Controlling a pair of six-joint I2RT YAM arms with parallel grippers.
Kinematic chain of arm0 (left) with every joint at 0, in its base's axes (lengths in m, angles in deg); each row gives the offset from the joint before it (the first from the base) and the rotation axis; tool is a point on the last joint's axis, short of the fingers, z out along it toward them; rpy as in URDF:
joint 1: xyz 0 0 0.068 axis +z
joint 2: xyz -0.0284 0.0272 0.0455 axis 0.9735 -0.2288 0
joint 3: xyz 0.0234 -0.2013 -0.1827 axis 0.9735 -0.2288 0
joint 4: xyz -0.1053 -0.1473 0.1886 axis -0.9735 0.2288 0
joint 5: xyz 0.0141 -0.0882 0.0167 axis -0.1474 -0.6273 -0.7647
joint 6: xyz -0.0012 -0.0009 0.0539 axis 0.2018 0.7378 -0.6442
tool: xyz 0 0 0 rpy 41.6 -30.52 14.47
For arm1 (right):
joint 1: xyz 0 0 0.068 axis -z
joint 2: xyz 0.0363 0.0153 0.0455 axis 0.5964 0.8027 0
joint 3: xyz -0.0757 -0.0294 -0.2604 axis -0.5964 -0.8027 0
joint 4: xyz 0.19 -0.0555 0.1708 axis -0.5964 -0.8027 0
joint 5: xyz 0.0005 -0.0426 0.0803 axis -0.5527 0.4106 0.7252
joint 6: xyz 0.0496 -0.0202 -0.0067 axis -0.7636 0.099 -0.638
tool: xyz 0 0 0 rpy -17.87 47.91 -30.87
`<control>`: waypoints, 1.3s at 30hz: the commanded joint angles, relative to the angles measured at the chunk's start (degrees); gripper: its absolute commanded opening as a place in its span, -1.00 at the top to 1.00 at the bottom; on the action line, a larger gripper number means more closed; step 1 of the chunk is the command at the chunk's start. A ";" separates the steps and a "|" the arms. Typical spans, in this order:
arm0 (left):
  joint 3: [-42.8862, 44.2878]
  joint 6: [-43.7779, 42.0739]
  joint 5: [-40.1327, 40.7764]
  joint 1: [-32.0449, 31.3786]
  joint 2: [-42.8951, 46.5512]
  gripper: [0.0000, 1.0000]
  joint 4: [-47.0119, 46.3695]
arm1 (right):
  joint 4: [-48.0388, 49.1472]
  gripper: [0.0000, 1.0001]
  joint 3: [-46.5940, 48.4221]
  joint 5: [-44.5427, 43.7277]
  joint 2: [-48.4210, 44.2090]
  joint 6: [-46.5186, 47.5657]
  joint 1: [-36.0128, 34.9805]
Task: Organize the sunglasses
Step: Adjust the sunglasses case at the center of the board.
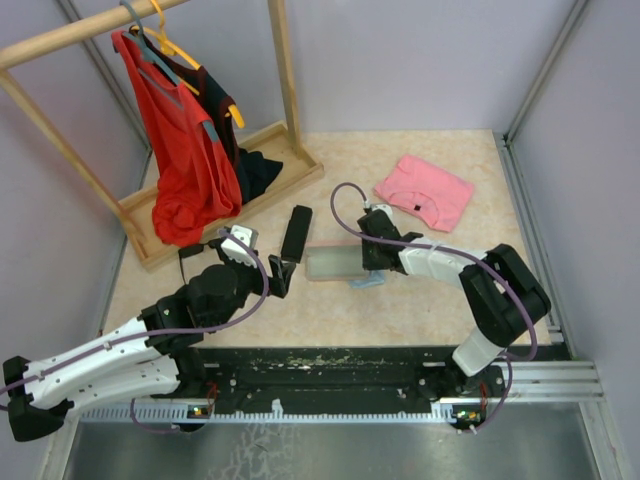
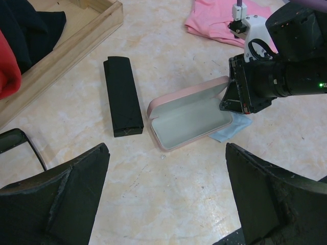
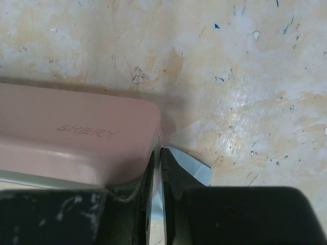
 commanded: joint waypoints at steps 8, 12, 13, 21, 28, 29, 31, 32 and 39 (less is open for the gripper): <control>0.64 0.13 0.22 -0.05 0.11 -1.00 0.16 | 5.11 1.00 1.46 -1.21 -1.42 1.06 -1.08; 0.63 0.14 0.52 -0.06 0.17 -1.00 0.16 | 7.83 1.00 2.27 -3.23 -1.13 1.30 -0.67; 0.70 0.21 0.48 -0.06 0.17 -1.00 0.08 | 8.69 1.00 2.63 -3.16 -0.68 1.49 -0.12; 1.09 0.34 0.87 -0.06 0.00 -1.00 0.88 | 12.74 1.00 6.09 -1.28 2.59 4.11 4.05; 1.18 1.00 1.25 -0.06 -0.42 -1.00 0.93 | 13.71 1.00 7.64 -2.40 7.54 5.54 4.93; 1.18 1.15 1.23 -0.06 -0.48 -1.00 0.95 | 13.85 1.00 7.74 -2.30 7.92 5.83 5.09; 1.13 1.23 1.25 -0.06 -0.53 -1.00 1.06 | 13.79 0.99 7.98 -2.24 8.49 6.42 5.29; 1.13 1.43 1.27 -0.06 -0.57 -1.00 1.11 | 13.79 0.84 7.88 -2.28 8.59 6.53 5.41; 0.98 3.63 1.66 -0.06 -1.30 -1.00 1.44 | 14.02 0.00 5.54 -2.36 3.82 6.58 5.69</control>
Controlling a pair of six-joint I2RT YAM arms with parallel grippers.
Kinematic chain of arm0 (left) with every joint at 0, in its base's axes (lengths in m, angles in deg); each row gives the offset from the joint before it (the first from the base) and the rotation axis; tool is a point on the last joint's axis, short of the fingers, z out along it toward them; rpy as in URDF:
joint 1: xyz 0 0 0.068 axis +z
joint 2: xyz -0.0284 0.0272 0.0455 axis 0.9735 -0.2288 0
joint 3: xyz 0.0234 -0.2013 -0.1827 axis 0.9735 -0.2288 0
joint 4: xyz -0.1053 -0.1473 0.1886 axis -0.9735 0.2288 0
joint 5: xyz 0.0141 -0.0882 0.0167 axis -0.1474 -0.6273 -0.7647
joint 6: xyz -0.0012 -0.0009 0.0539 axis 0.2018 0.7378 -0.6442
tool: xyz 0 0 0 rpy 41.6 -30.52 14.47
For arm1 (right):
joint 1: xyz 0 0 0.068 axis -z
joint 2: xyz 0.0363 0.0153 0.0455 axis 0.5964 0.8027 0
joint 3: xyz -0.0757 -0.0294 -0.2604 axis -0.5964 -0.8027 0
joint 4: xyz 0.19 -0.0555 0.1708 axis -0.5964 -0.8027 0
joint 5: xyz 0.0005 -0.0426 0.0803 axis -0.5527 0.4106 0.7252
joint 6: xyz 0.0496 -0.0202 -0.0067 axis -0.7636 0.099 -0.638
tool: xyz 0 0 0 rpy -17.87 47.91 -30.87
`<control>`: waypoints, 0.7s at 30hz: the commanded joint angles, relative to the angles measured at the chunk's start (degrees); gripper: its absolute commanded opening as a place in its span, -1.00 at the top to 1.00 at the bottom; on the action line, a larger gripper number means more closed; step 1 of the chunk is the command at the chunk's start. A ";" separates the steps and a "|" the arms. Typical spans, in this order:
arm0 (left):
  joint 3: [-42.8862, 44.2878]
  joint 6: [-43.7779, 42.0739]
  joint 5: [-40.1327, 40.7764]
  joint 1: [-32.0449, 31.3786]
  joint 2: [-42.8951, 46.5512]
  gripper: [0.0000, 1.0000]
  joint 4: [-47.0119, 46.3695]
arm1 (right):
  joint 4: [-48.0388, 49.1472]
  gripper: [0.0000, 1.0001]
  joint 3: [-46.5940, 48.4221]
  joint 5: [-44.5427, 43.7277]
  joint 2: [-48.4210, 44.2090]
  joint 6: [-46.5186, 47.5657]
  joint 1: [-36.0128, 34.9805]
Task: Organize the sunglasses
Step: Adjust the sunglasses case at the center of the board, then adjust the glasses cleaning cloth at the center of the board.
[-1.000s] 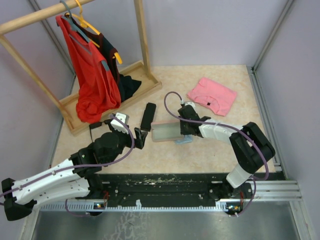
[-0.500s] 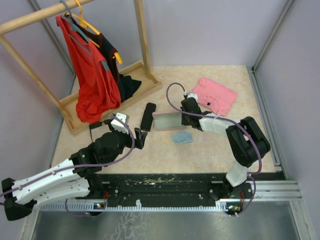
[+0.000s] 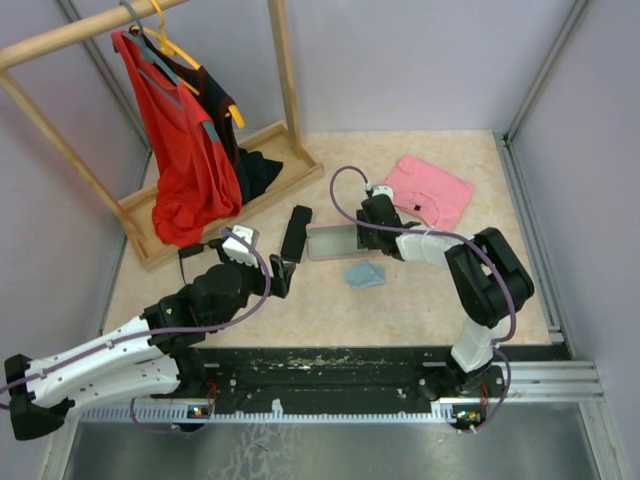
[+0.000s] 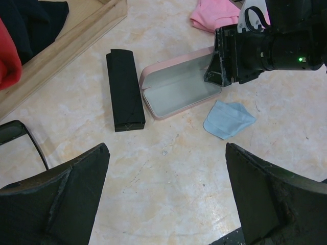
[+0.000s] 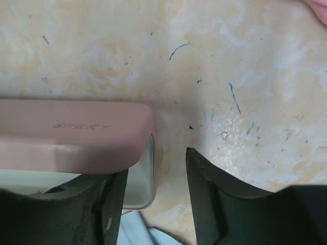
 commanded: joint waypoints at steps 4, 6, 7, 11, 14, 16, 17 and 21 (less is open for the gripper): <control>0.96 2.95 -0.85 0.18 -2.99 -1.00 0.15 | 2.48 -0.06 -2.16 -0.41 -11.21 -0.89 0.59; 1.30 3.51 -2.84 0.99 -5.72 -1.00 -0.01 | 2.79 -0.07 -4.65 -0.69 -15.12 -2.41 0.60; 1.57 4.00 -4.07 1.73 -7.13 -1.00 0.07 | 3.32 -0.07 -6.10 -0.59 -17.26 -3.14 0.60; 1.79 6.45 -14.29 8.50 -13.97 -1.00 -1.48 | 6.41 -0.26 -13.79 -0.99 -26.10 -6.90 0.60; 2.42 9.29 -23.58 16.84 -19.28 -1.00 -1.88 | 5.86 -0.43 -17.58 0.26 -30.87 -6.48 0.59; 4.19 10.68 -25.18 19.57 -22.44 -1.00 -0.51 | 4.15 -0.50 -19.44 -0.68 -32.82 -6.93 0.64; 5.38 11.61 -23.94 19.92 -23.78 -1.00 0.61 | 3.10 -0.54 -20.14 -1.90 -33.83 -7.37 0.68; 11.26 15.56 -17.98 20.39 -29.31 -1.00 8.74 | -0.23 -0.84 -22.35 -3.84 -36.68 -11.08 1.01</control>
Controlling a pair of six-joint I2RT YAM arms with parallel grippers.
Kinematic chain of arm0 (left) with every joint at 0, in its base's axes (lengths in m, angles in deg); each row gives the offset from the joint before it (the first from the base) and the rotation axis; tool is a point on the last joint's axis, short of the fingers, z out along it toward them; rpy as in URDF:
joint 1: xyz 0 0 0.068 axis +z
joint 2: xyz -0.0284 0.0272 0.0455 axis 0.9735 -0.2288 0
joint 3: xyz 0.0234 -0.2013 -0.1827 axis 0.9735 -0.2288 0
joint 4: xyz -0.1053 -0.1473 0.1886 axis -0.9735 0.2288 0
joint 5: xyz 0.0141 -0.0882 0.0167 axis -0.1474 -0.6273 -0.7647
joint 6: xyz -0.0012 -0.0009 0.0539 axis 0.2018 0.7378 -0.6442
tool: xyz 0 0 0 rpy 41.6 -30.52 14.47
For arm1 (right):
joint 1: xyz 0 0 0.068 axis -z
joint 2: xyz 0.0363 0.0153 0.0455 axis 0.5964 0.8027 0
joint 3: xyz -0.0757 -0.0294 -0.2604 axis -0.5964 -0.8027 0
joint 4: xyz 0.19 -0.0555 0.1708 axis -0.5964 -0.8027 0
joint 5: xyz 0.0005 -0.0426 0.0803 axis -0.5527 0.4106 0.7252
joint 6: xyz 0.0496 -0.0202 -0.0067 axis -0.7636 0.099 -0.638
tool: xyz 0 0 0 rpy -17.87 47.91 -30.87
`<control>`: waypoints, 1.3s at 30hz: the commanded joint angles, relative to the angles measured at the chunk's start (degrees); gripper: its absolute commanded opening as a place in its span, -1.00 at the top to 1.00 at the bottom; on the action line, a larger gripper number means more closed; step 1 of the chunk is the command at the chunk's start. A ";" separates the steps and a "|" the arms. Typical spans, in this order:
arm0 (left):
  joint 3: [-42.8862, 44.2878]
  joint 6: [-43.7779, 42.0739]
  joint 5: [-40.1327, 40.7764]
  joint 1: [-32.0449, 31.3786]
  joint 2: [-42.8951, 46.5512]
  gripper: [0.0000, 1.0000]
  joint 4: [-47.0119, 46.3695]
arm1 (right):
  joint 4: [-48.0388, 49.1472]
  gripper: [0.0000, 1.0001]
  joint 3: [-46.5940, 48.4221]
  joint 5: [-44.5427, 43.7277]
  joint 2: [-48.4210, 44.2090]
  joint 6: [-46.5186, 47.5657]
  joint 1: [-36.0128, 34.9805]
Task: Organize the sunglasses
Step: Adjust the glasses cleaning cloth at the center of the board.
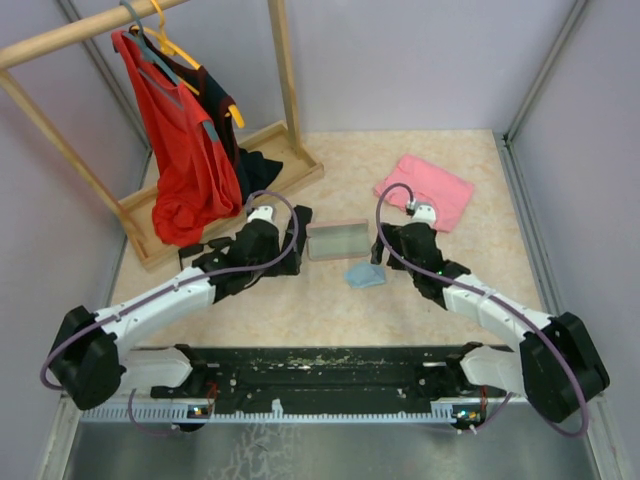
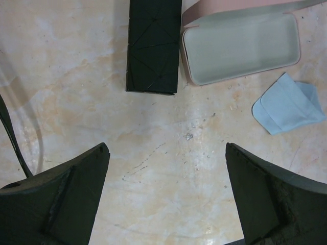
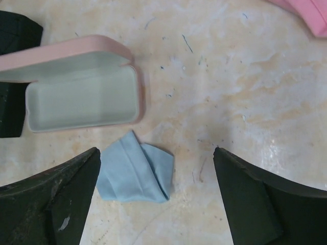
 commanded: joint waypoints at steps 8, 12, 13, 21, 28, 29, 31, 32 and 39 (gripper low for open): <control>3.61 2.67 -1.36 1.23 -3.20 -1.00 1.78 | -7.26 -0.71 0.86 3.90 -0.36 0.41 0.97; 3.87 2.12 -1.02 1.23 -2.47 -1.00 2.29 | -7.77 -0.60 2.21 6.35 3.64 0.14 0.97; 3.90 1.93 -1.15 1.21 -2.34 -1.00 2.37 | -7.44 -0.59 2.69 7.74 5.07 0.09 0.89; 1.16 0.27 -4.46 1.58 0.89 -1.00 -1.02 | -6.60 -0.54 7.17 7.33 16.39 -0.67 -3.29; 0.43 0.11 -4.33 1.83 1.08 -1.00 -0.88 | -8.42 -0.19 9.45 6.10 18.94 -0.70 -4.33; 0.38 0.16 -4.36 1.84 0.99 -1.00 -0.94 | -9.13 -0.11 9.68 5.80 18.83 -0.58 -4.58; 0.18 0.44 -4.35 1.85 0.71 -1.00 -1.05 | -10.57 0.03 9.93 5.58 18.46 -0.27 -4.86; 0.07 0.62 -4.29 1.85 0.51 -1.00 -1.09 | -11.21 0.12 9.98 5.50 18.31 -0.15 -4.97; -1.48 3.57 -3.81 1.94 0.66 -1.00 -1.39 | -8.84 1.00 7.88 8.01 13.47 2.95 -7.10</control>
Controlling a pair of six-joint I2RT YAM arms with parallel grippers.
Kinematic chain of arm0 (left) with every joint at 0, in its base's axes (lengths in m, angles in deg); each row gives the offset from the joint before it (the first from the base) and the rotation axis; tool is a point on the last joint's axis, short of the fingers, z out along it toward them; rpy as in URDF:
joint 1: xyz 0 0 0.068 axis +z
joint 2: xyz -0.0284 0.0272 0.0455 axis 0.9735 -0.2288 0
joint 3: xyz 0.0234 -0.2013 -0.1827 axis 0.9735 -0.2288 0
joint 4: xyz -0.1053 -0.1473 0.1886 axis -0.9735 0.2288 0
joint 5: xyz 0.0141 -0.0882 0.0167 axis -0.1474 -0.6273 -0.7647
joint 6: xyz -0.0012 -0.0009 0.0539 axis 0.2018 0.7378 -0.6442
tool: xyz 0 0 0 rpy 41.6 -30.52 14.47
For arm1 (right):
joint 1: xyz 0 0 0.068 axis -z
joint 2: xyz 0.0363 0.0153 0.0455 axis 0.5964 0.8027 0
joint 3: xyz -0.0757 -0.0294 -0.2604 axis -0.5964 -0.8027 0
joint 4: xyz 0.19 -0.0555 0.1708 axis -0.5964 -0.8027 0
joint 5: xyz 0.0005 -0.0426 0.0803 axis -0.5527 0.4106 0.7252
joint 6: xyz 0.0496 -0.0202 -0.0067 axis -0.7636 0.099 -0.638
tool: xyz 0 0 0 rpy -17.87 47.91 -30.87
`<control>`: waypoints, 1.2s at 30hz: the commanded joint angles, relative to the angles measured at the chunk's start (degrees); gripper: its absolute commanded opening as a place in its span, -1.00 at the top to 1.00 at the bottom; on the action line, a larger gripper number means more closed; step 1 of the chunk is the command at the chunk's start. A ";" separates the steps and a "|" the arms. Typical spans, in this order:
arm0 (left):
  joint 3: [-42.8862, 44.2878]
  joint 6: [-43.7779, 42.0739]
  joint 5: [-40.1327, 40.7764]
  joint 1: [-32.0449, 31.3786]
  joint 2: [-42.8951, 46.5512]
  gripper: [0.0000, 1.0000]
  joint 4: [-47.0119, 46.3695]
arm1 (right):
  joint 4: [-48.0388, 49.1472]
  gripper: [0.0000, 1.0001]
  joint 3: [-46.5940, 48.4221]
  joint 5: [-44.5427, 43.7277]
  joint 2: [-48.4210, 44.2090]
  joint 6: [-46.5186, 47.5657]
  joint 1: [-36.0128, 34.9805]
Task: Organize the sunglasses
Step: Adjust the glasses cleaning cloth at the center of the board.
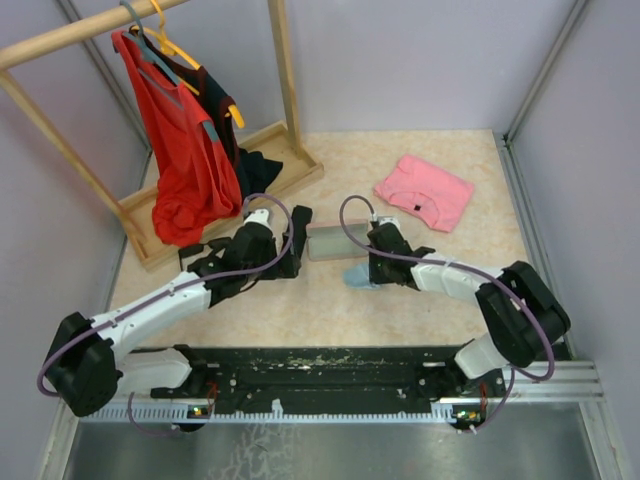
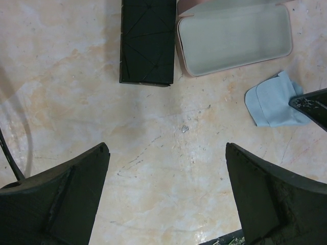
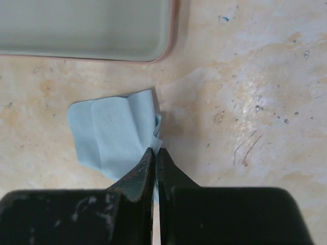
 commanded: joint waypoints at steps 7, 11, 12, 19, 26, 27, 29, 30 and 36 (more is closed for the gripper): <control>-4.78 3.07 -0.78 0.50 5.18 -1.00 -3.55 | 12.38 1.00 -3.34 13.04 -14.69 6.67 -4.53; -6.88 3.32 -4.27 0.65 7.98 -0.98 -6.38 | 16.37 1.00 -5.59 16.65 -18.81 8.43 -4.77; -7.52 3.16 -5.83 0.67 8.57 -0.95 -7.68 | 16.98 1.00 -5.94 17.56 -19.53 8.78 -4.77; -9.91 3.84 -8.80 0.67 12.38 -0.71 -12.33 | 24.70 1.00 -9.63 26.31 -22.31 6.83 -4.77; -11.42 4.37 -4.65 0.76 14.52 -0.54 -9.57 | 14.19 0.35 -8.21 16.03 -16.93 4.90 -4.77; -11.45 4.50 -4.28 0.77 14.38 -0.53 -9.13 | 10.86 0.22 -7.88 7.22 -16.90 3.40 -4.77; -11.41 4.58 -3.98 0.76 13.87 -0.52 -8.59 | 5.87 -0.09 -7.20 -4.92 -17.78 1.92 -4.79; -11.37 4.49 -3.91 0.76 13.51 -0.51 -8.44 | 4.54 -0.18 -6.76 -6.77 -18.47 2.03 -4.77; -11.33 4.84 -3.84 0.76 11.10 -0.43 -8.17 | 5.96 -0.04 -4.19 4.26 -18.88 8.35 -5.34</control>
